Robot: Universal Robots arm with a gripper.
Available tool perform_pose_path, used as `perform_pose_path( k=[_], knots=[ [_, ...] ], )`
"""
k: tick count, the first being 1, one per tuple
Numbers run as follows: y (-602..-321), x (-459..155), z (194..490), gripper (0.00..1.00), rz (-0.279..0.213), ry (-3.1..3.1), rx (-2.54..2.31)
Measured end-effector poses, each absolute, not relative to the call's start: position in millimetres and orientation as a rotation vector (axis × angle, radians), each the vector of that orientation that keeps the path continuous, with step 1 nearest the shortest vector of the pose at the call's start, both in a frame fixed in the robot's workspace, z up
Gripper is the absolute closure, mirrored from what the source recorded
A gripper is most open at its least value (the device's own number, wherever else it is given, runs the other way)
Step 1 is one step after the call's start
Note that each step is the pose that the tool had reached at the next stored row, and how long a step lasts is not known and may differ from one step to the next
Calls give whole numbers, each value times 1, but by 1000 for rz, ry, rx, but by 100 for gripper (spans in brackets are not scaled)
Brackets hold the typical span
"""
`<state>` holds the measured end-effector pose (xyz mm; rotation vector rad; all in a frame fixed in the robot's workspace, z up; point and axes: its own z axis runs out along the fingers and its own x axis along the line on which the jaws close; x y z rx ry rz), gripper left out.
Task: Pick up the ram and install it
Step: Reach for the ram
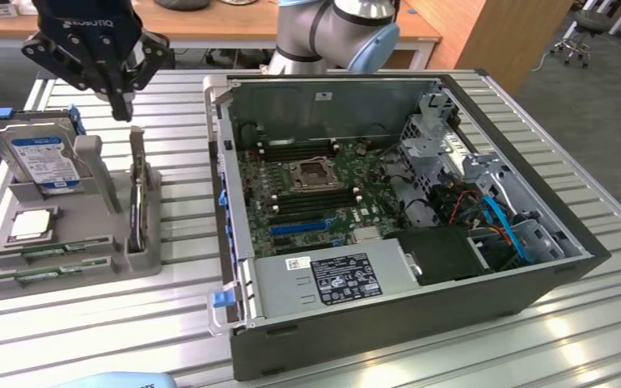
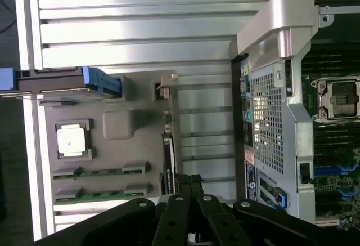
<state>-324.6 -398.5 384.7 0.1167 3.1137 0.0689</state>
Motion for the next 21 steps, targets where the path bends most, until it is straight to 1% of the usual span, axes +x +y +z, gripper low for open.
perform_pose_path(
  k=[21],
  knots=[
    [-399, -372, 382, 90, 69, 3114, 117]
  ],
)
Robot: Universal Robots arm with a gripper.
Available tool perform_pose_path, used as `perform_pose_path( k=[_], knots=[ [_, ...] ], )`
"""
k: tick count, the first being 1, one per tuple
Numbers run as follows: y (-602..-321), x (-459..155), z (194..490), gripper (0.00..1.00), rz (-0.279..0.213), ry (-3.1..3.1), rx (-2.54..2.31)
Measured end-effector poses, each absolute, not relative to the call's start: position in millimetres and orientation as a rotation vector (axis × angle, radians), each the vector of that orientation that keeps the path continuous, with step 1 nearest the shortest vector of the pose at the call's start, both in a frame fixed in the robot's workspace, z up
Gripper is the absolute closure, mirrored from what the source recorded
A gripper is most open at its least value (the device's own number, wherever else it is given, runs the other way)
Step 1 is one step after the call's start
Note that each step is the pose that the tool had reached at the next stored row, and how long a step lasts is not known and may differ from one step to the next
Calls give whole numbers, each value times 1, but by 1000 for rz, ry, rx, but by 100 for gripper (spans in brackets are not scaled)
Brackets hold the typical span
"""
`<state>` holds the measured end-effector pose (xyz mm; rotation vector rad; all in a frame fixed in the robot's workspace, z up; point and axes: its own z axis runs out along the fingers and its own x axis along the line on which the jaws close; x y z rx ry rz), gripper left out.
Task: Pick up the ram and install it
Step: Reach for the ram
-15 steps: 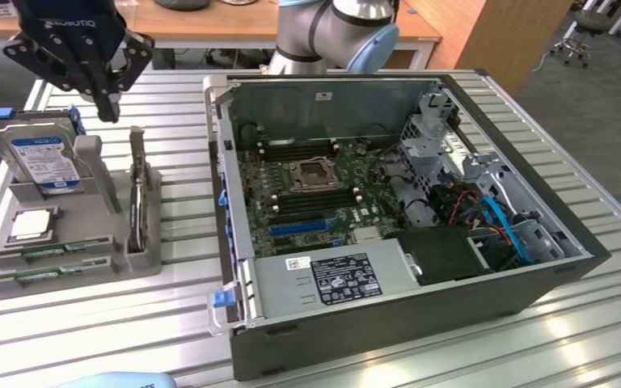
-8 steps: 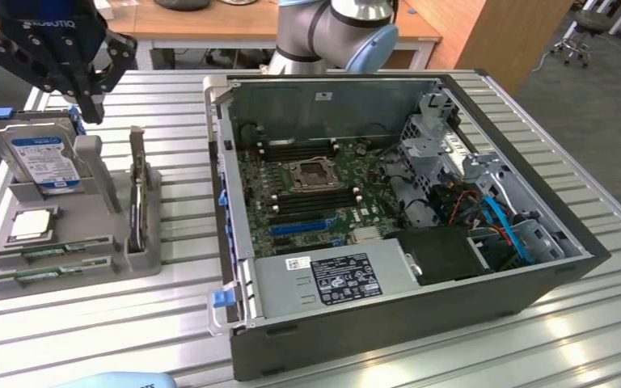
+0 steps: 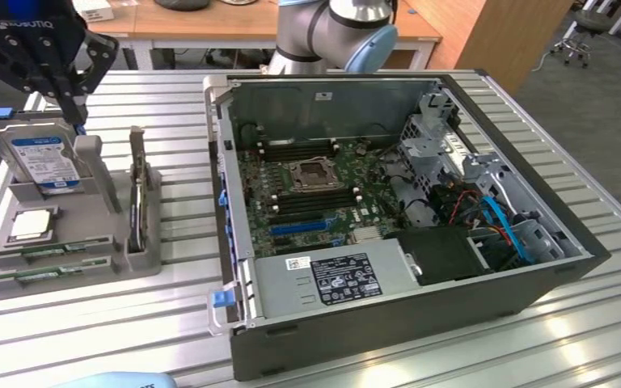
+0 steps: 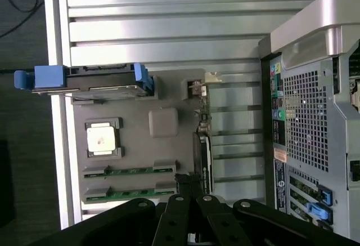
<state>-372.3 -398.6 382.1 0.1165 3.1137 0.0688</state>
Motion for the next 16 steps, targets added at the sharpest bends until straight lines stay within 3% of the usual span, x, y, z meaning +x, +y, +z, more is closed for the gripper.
perform_pose_path(
  k=[16],
  knots=[
    [-399, -406, 380, 90, 69, 3114, 117]
  ],
)
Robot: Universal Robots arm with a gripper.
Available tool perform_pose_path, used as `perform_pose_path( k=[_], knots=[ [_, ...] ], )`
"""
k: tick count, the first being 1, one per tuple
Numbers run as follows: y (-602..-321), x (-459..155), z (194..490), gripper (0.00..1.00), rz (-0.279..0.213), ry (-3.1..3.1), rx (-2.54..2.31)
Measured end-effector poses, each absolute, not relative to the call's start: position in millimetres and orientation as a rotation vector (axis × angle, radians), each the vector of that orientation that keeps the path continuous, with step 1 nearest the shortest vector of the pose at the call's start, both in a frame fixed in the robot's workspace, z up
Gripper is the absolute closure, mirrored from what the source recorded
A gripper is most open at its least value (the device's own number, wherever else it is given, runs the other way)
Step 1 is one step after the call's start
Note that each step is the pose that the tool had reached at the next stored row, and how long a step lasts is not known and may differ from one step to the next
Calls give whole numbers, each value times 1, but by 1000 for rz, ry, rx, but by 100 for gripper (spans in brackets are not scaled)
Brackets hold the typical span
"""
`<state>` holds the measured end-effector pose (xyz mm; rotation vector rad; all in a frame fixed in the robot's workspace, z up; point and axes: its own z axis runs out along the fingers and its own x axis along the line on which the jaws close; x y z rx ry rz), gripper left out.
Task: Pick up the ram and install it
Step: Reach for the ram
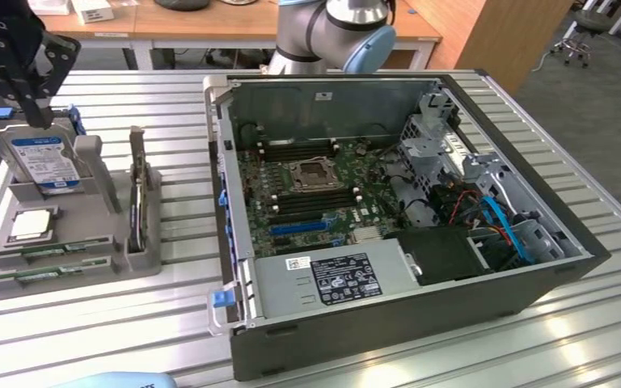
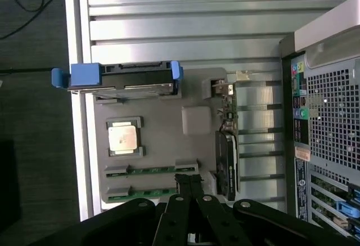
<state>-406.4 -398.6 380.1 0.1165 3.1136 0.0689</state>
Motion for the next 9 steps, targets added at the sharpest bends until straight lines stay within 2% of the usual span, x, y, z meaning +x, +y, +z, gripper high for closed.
perform_pose_path(
  k=[9],
  knots=[
    [-399, -425, 379, 90, 69, 3114, 117]
  ],
)
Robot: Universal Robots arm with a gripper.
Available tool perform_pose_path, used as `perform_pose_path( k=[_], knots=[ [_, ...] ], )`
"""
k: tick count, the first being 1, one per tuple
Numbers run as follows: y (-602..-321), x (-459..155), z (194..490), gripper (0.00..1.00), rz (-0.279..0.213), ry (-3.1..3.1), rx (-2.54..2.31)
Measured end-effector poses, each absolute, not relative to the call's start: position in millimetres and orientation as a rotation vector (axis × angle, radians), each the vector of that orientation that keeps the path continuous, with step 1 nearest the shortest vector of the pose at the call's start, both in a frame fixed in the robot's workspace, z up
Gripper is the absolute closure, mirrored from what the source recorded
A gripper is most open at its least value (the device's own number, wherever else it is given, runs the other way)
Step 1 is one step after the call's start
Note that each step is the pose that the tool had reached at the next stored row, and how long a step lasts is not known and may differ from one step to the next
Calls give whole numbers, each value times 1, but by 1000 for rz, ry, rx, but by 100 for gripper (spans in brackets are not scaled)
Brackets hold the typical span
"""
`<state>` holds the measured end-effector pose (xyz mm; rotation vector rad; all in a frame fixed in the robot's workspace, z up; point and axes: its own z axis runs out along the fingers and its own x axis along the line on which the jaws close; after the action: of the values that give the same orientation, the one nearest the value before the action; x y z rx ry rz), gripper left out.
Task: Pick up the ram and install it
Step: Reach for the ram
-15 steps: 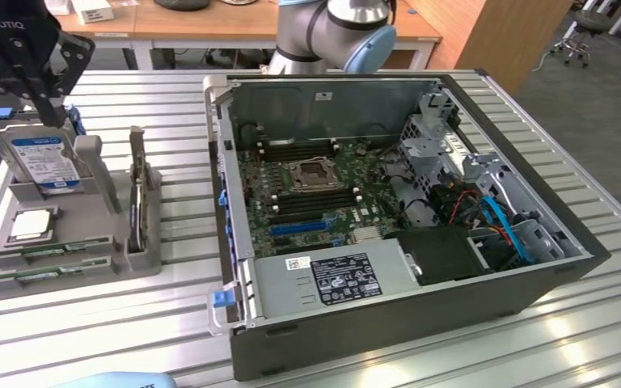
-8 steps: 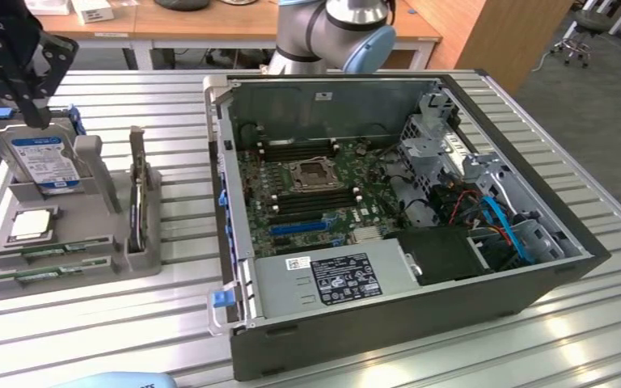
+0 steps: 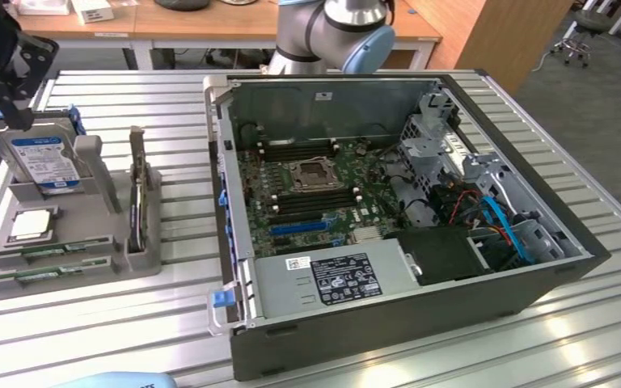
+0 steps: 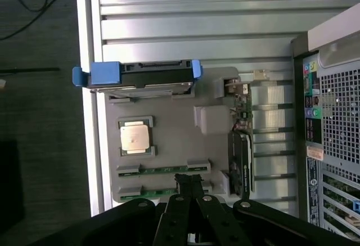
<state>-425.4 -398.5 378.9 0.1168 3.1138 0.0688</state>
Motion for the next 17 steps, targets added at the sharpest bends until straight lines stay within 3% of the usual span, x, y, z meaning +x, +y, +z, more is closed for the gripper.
perform_pose_path(
  k=[17],
  knots=[
    [-406, -433, 378, 90, 69, 3114, 117]
  ],
)
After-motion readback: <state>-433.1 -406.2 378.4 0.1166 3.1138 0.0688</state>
